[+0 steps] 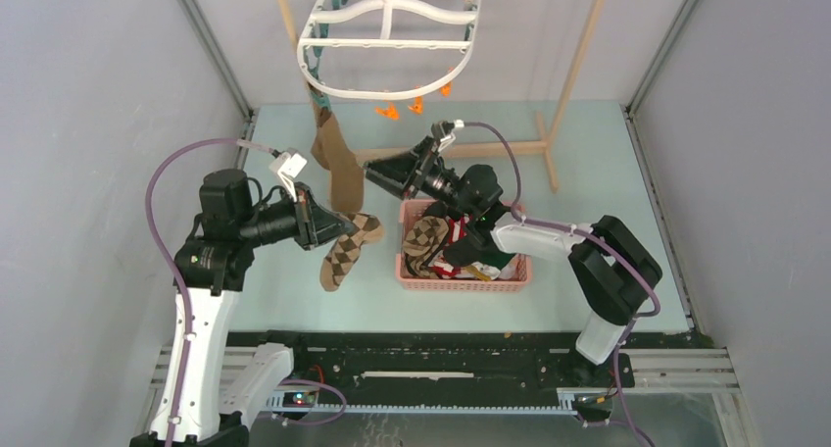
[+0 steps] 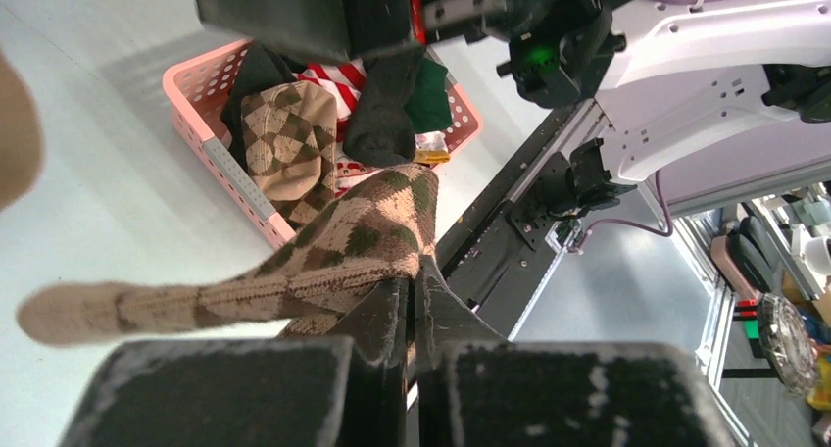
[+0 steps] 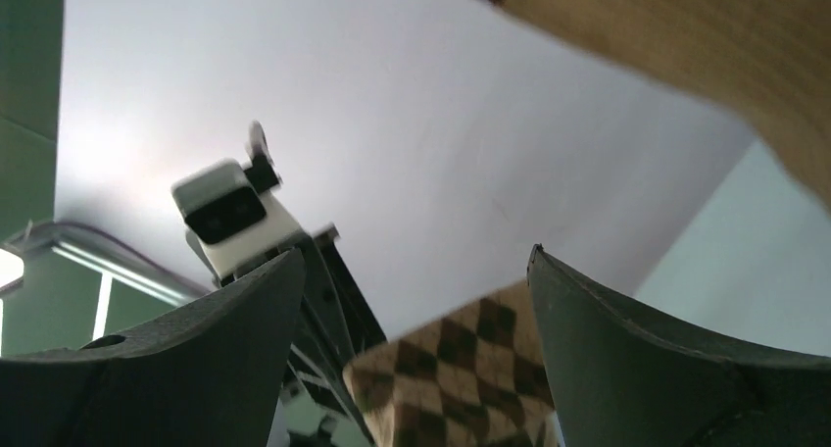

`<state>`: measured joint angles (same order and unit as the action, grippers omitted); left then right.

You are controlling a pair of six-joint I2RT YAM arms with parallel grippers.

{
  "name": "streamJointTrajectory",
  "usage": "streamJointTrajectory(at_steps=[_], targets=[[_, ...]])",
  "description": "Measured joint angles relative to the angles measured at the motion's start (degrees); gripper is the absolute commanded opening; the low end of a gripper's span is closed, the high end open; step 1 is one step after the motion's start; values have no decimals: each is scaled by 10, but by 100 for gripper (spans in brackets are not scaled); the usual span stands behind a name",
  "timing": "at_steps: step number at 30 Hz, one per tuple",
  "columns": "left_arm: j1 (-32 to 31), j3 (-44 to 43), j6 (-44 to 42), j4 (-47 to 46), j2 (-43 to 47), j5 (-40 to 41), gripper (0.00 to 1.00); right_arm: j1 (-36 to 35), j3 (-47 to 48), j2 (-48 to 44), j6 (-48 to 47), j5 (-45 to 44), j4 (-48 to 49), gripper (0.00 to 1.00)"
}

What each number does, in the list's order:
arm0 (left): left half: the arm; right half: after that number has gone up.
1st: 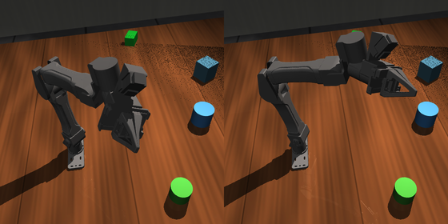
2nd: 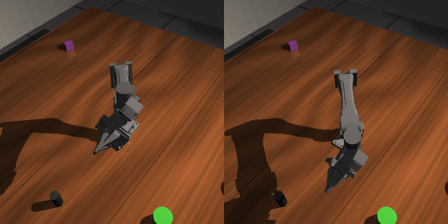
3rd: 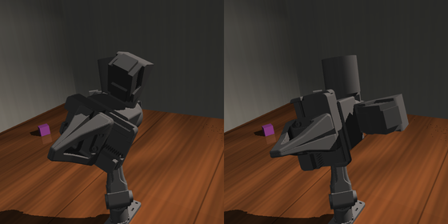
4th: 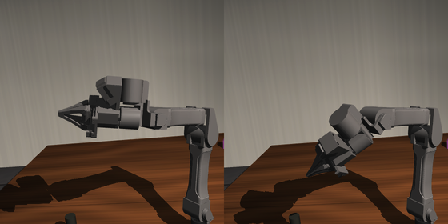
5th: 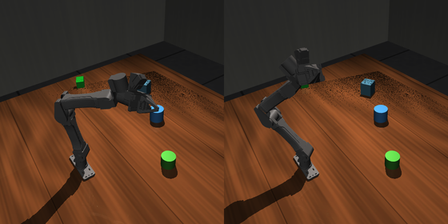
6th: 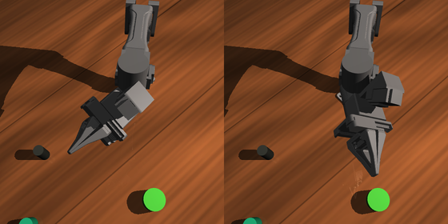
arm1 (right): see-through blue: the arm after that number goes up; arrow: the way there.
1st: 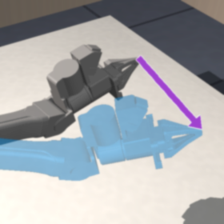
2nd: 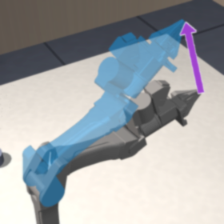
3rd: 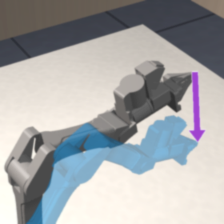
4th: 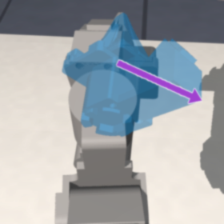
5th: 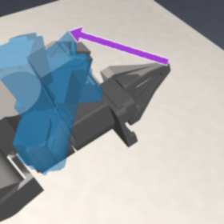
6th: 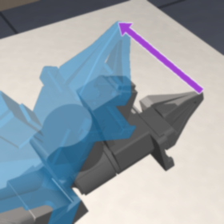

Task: Remove the socks clipped to the hanger
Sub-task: Remove the sock from the hanger, then place the sock in the bin.

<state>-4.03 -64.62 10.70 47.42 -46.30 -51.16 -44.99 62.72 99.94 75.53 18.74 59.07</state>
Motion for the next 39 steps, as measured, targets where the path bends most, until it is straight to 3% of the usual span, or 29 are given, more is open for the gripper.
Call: streamJointTrajectory(at_steps=[4, 12, 14, 17, 19, 20, 21, 22, 25, 27, 33, 39], targets=[[0, 0, -9, 1, 4, 0, 0, -23, -60, -28, -22, 26, 17, 83], [0, 0, -12, -1, 6, 0, 0, -77, -118, -28, -16, 59, 141, 62], [0, 0, -12, -2, 6, -1, 0, -85, -118, -28, -17, 61, 152, 49], [0, 0, -11, -7, 6, -5, 0, -91, -119, -28, -21, 61, 152, 18], [0, 0, -11, -12, 6, -5, 0, -88, -124, -29, -24, 59, 152, 3], [0, 0, -11, -13, 7, -4, 1, -87, -130, -30, -22, 58, 153, 0], [0, 0, -11, -14, 7, -4, 5, -86, -135, -32, -23, 57, 153, 0], [0, 0, -11, -14, 7, -4, 15, -85, -143, -36, -21, 57, 153, 0], [0, 0, -12, -16, 7, 1, 71, -78, -166, -53, -20, 58, 153, 0], [0, 0, -12, -20, 7, 8, 96, -70, -186, -69, -20, 61, 153, 0], [0, -2, -17, -16, 10, 32, 100, -25, -247, -153, -38, 68, 88, 0], [2, -5, -40, 3, 10, 59, 100, 20, -260, -339, -193, -9, -250, 0]])
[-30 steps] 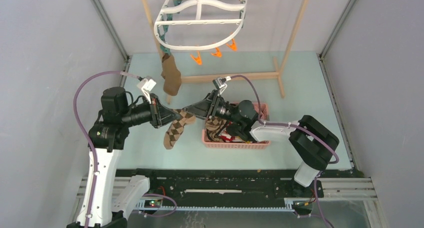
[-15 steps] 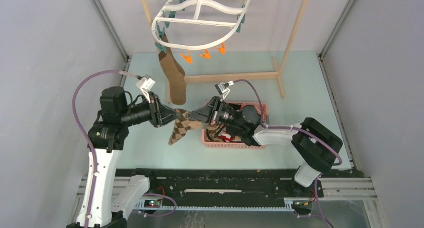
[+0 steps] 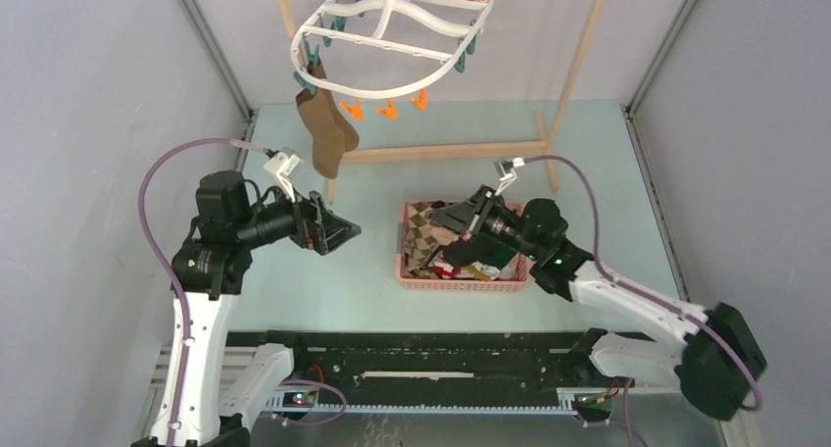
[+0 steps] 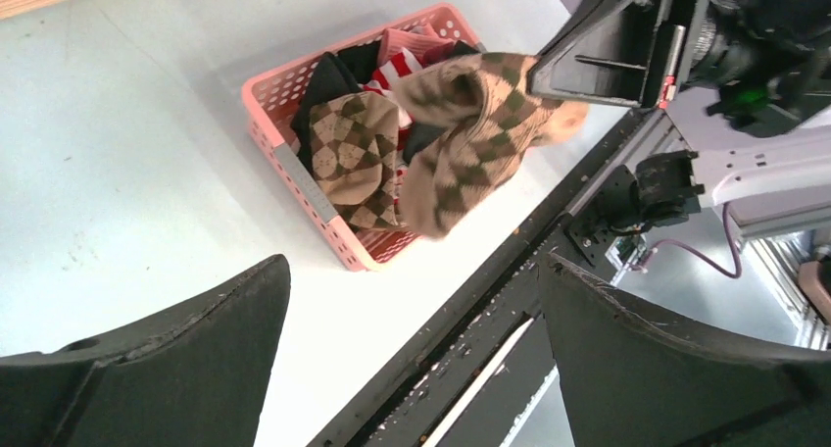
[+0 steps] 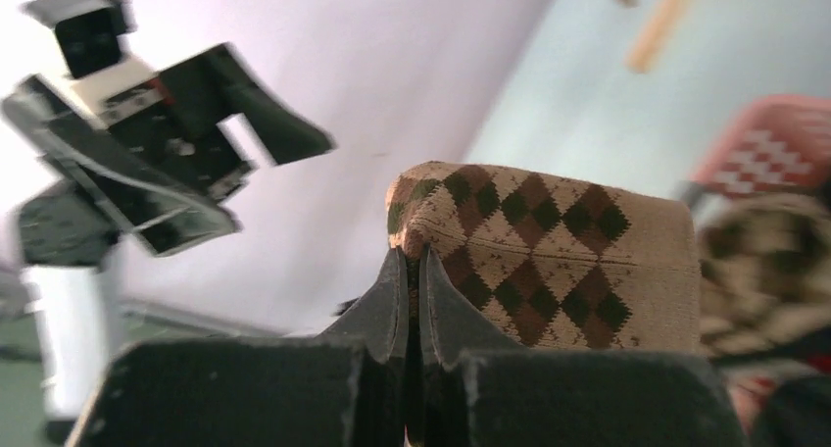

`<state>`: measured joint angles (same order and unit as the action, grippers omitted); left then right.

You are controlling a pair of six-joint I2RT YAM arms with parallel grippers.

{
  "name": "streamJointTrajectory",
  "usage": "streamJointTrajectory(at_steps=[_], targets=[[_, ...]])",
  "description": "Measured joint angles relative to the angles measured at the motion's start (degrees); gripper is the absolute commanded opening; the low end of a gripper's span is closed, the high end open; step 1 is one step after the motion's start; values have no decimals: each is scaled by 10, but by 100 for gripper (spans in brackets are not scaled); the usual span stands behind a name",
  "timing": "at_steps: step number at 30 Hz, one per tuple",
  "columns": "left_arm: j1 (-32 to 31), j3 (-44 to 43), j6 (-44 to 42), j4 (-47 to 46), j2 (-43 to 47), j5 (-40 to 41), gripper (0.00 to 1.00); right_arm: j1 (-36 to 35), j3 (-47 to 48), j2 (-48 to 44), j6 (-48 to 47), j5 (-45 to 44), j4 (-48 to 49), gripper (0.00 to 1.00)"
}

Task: Remove the socks clipped to the hanger
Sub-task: Place the sock in the bin.

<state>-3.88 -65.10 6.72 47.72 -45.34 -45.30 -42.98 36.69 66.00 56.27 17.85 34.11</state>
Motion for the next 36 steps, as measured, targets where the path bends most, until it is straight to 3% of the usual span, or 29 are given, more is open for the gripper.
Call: streamJointTrajectory(at_steps=[4, 8, 13, 20, 23, 25, 30, 36], targets=[[11, 0, -8, 2, -1, 12, 100, 37, 1, -75, -80, -60, -169, 0], [24, 0, -12, 5, -5, 17, 100, 88, -7, -87, -129, -105, -301, 0], [55, -2, -13, 12, -14, 16, 100, 106, -28, -66, -150, -141, -372, 0], [129, -5, -22, 28, -25, 2, 100, 99, -18, -25, -191, -219, -436, 54], [170, -15, -28, 34, -40, -16, 100, 97, 26, -29, -217, -253, -482, 64], [195, -18, -30, 35, -49, -28, 100, 97, 55, -44, -232, -266, -506, 63], [224, -18, -37, 37, -61, -52, 100, 100, 111, -114, -253, -250, -550, 31], [234, -18, -38, 37, -61, -73, 100, 98, 104, -144, -226, -103, -528, 14]])
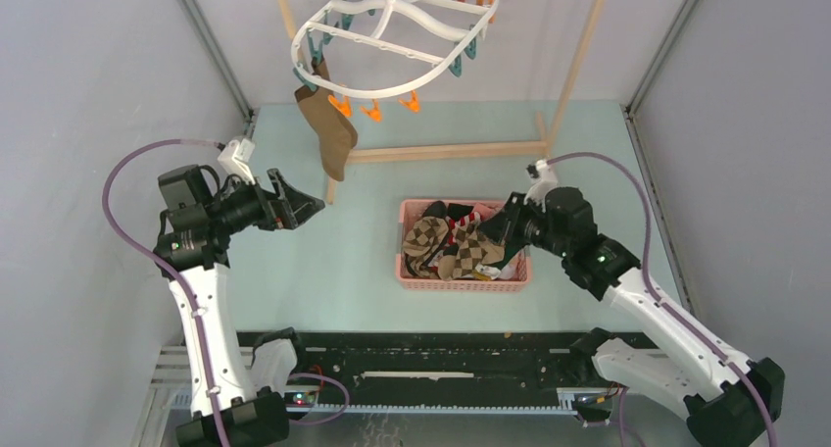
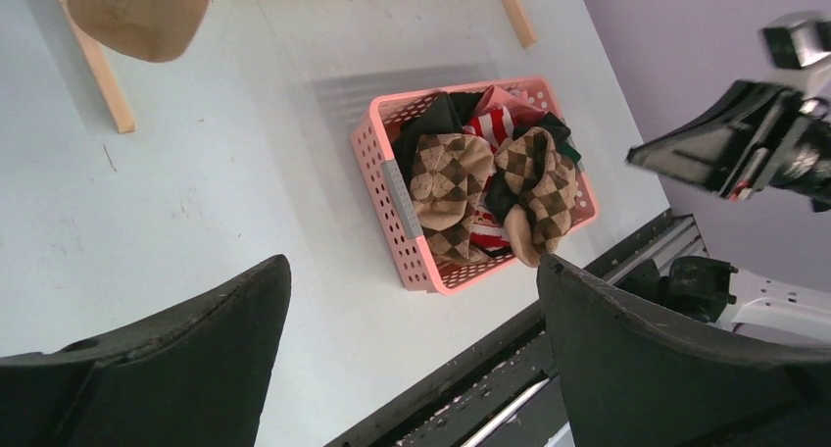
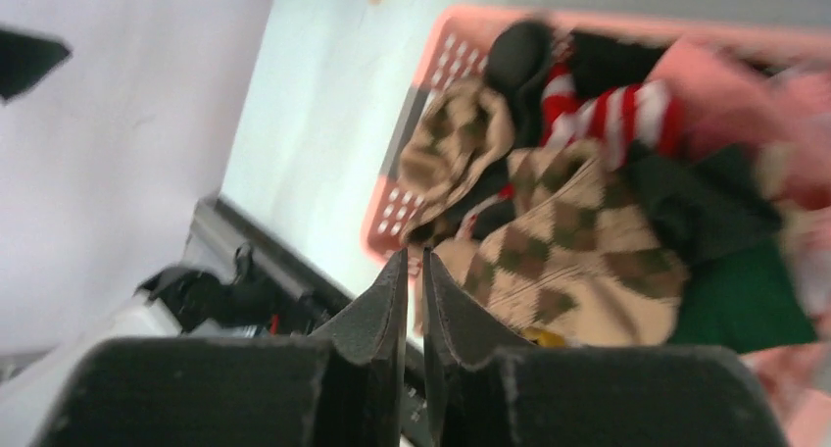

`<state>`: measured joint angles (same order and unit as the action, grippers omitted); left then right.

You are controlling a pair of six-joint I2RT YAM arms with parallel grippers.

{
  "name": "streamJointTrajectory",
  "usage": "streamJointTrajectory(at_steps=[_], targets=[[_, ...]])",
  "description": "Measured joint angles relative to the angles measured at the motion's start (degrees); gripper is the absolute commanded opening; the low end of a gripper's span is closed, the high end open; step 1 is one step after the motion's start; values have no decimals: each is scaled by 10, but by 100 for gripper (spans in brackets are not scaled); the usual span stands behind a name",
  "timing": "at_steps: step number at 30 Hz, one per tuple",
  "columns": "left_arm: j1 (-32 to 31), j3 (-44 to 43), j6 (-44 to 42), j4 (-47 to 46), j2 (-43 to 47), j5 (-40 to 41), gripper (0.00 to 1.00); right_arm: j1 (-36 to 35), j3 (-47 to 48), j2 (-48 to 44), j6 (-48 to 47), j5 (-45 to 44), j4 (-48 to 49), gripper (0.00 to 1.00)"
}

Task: Remove the socks clipped to the hanger
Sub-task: Place the sock in the bin.

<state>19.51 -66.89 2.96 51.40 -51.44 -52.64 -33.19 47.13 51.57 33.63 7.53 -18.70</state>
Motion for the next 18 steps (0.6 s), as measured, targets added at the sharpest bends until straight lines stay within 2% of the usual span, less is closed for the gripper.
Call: streamJointTrajectory(at_steps=[3, 6, 9, 13, 18], targets=[[3, 0, -1, 0, 1, -6, 100, -1, -60, 14, 35, 89, 64, 10], [7, 0, -4, 0, 1, -11, 100, 13, -118, 71, 73, 155, 132, 0], [14, 0, -5, 3, 1, -17, 100, 36, -143, 142, 98, 177, 180, 0], [30, 0, -11, 7, 1, -23, 100, 44, -145, 208, 103, 111, 212, 0], [45, 0, -20, 17, 0, -31, 100, 17, -145, 211, 94, -30, 218, 0]])
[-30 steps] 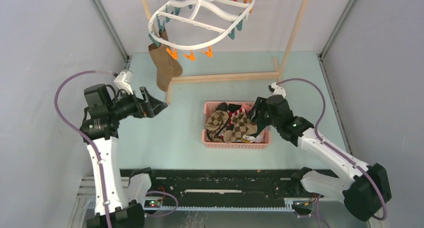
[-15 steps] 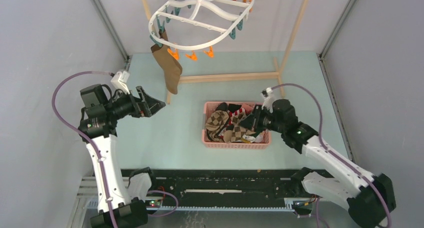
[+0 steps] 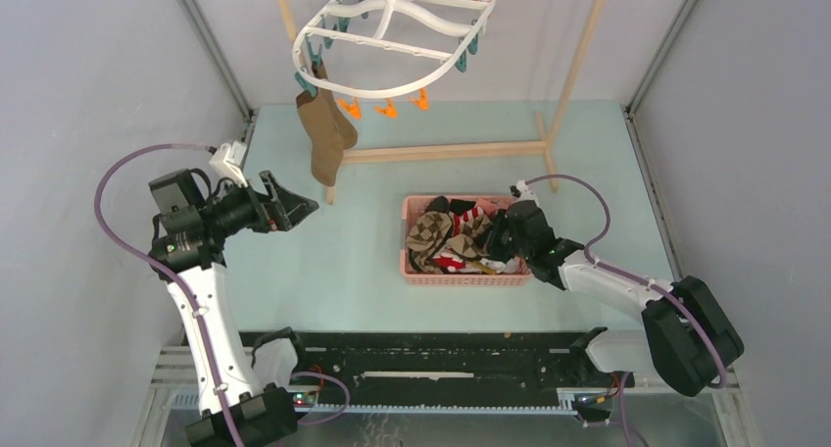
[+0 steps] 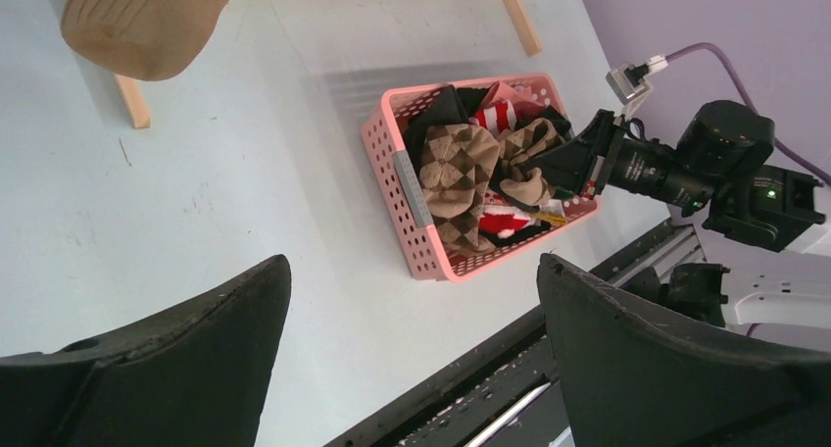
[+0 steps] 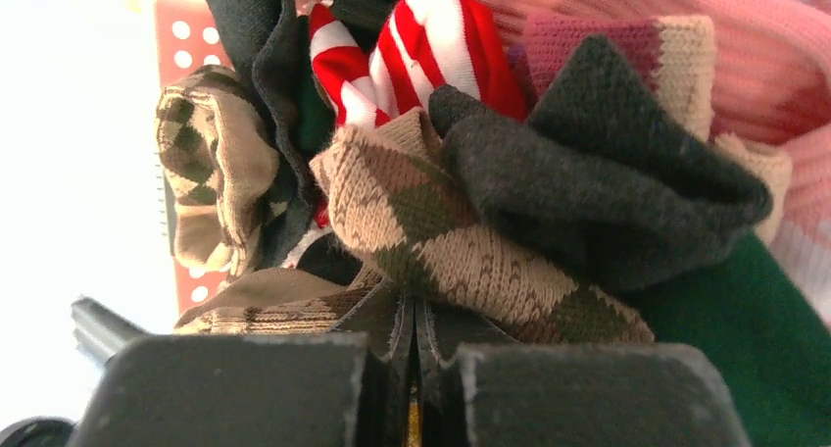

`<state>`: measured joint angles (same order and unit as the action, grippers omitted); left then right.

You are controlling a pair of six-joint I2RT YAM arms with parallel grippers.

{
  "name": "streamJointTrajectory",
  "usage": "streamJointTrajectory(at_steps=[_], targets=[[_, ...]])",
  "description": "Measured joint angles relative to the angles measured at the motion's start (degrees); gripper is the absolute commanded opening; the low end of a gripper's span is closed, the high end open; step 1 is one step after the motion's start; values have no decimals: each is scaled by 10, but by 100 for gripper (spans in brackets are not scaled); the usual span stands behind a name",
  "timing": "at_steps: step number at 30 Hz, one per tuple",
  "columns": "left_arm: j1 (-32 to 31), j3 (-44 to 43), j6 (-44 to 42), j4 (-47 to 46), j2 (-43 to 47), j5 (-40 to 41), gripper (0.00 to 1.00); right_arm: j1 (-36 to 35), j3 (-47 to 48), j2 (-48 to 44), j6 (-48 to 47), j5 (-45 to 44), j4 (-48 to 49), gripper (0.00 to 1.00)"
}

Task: Remove the socks clipped to the hanger
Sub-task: Place the sock in the bin.

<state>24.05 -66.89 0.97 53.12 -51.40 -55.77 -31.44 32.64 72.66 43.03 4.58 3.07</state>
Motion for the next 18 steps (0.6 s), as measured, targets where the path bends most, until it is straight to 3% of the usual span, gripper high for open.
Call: streamJointTrajectory(at_steps=[3, 10, 14, 18], targets=[[1, 0, -9, 3, 0, 0, 100, -27, 0, -2, -15, -69, 2, 1], [2, 0, -15, 7, 0, -2, 100, -76, 0, -92, -45, -155, -26, 18], [2, 0, -14, 7, 0, -5, 100, -72, 35, -161, -46, -141, -49, 19], [2, 0, -14, 7, 0, -6, 100, -57, 57, -166, -41, -63, -28, 15]])
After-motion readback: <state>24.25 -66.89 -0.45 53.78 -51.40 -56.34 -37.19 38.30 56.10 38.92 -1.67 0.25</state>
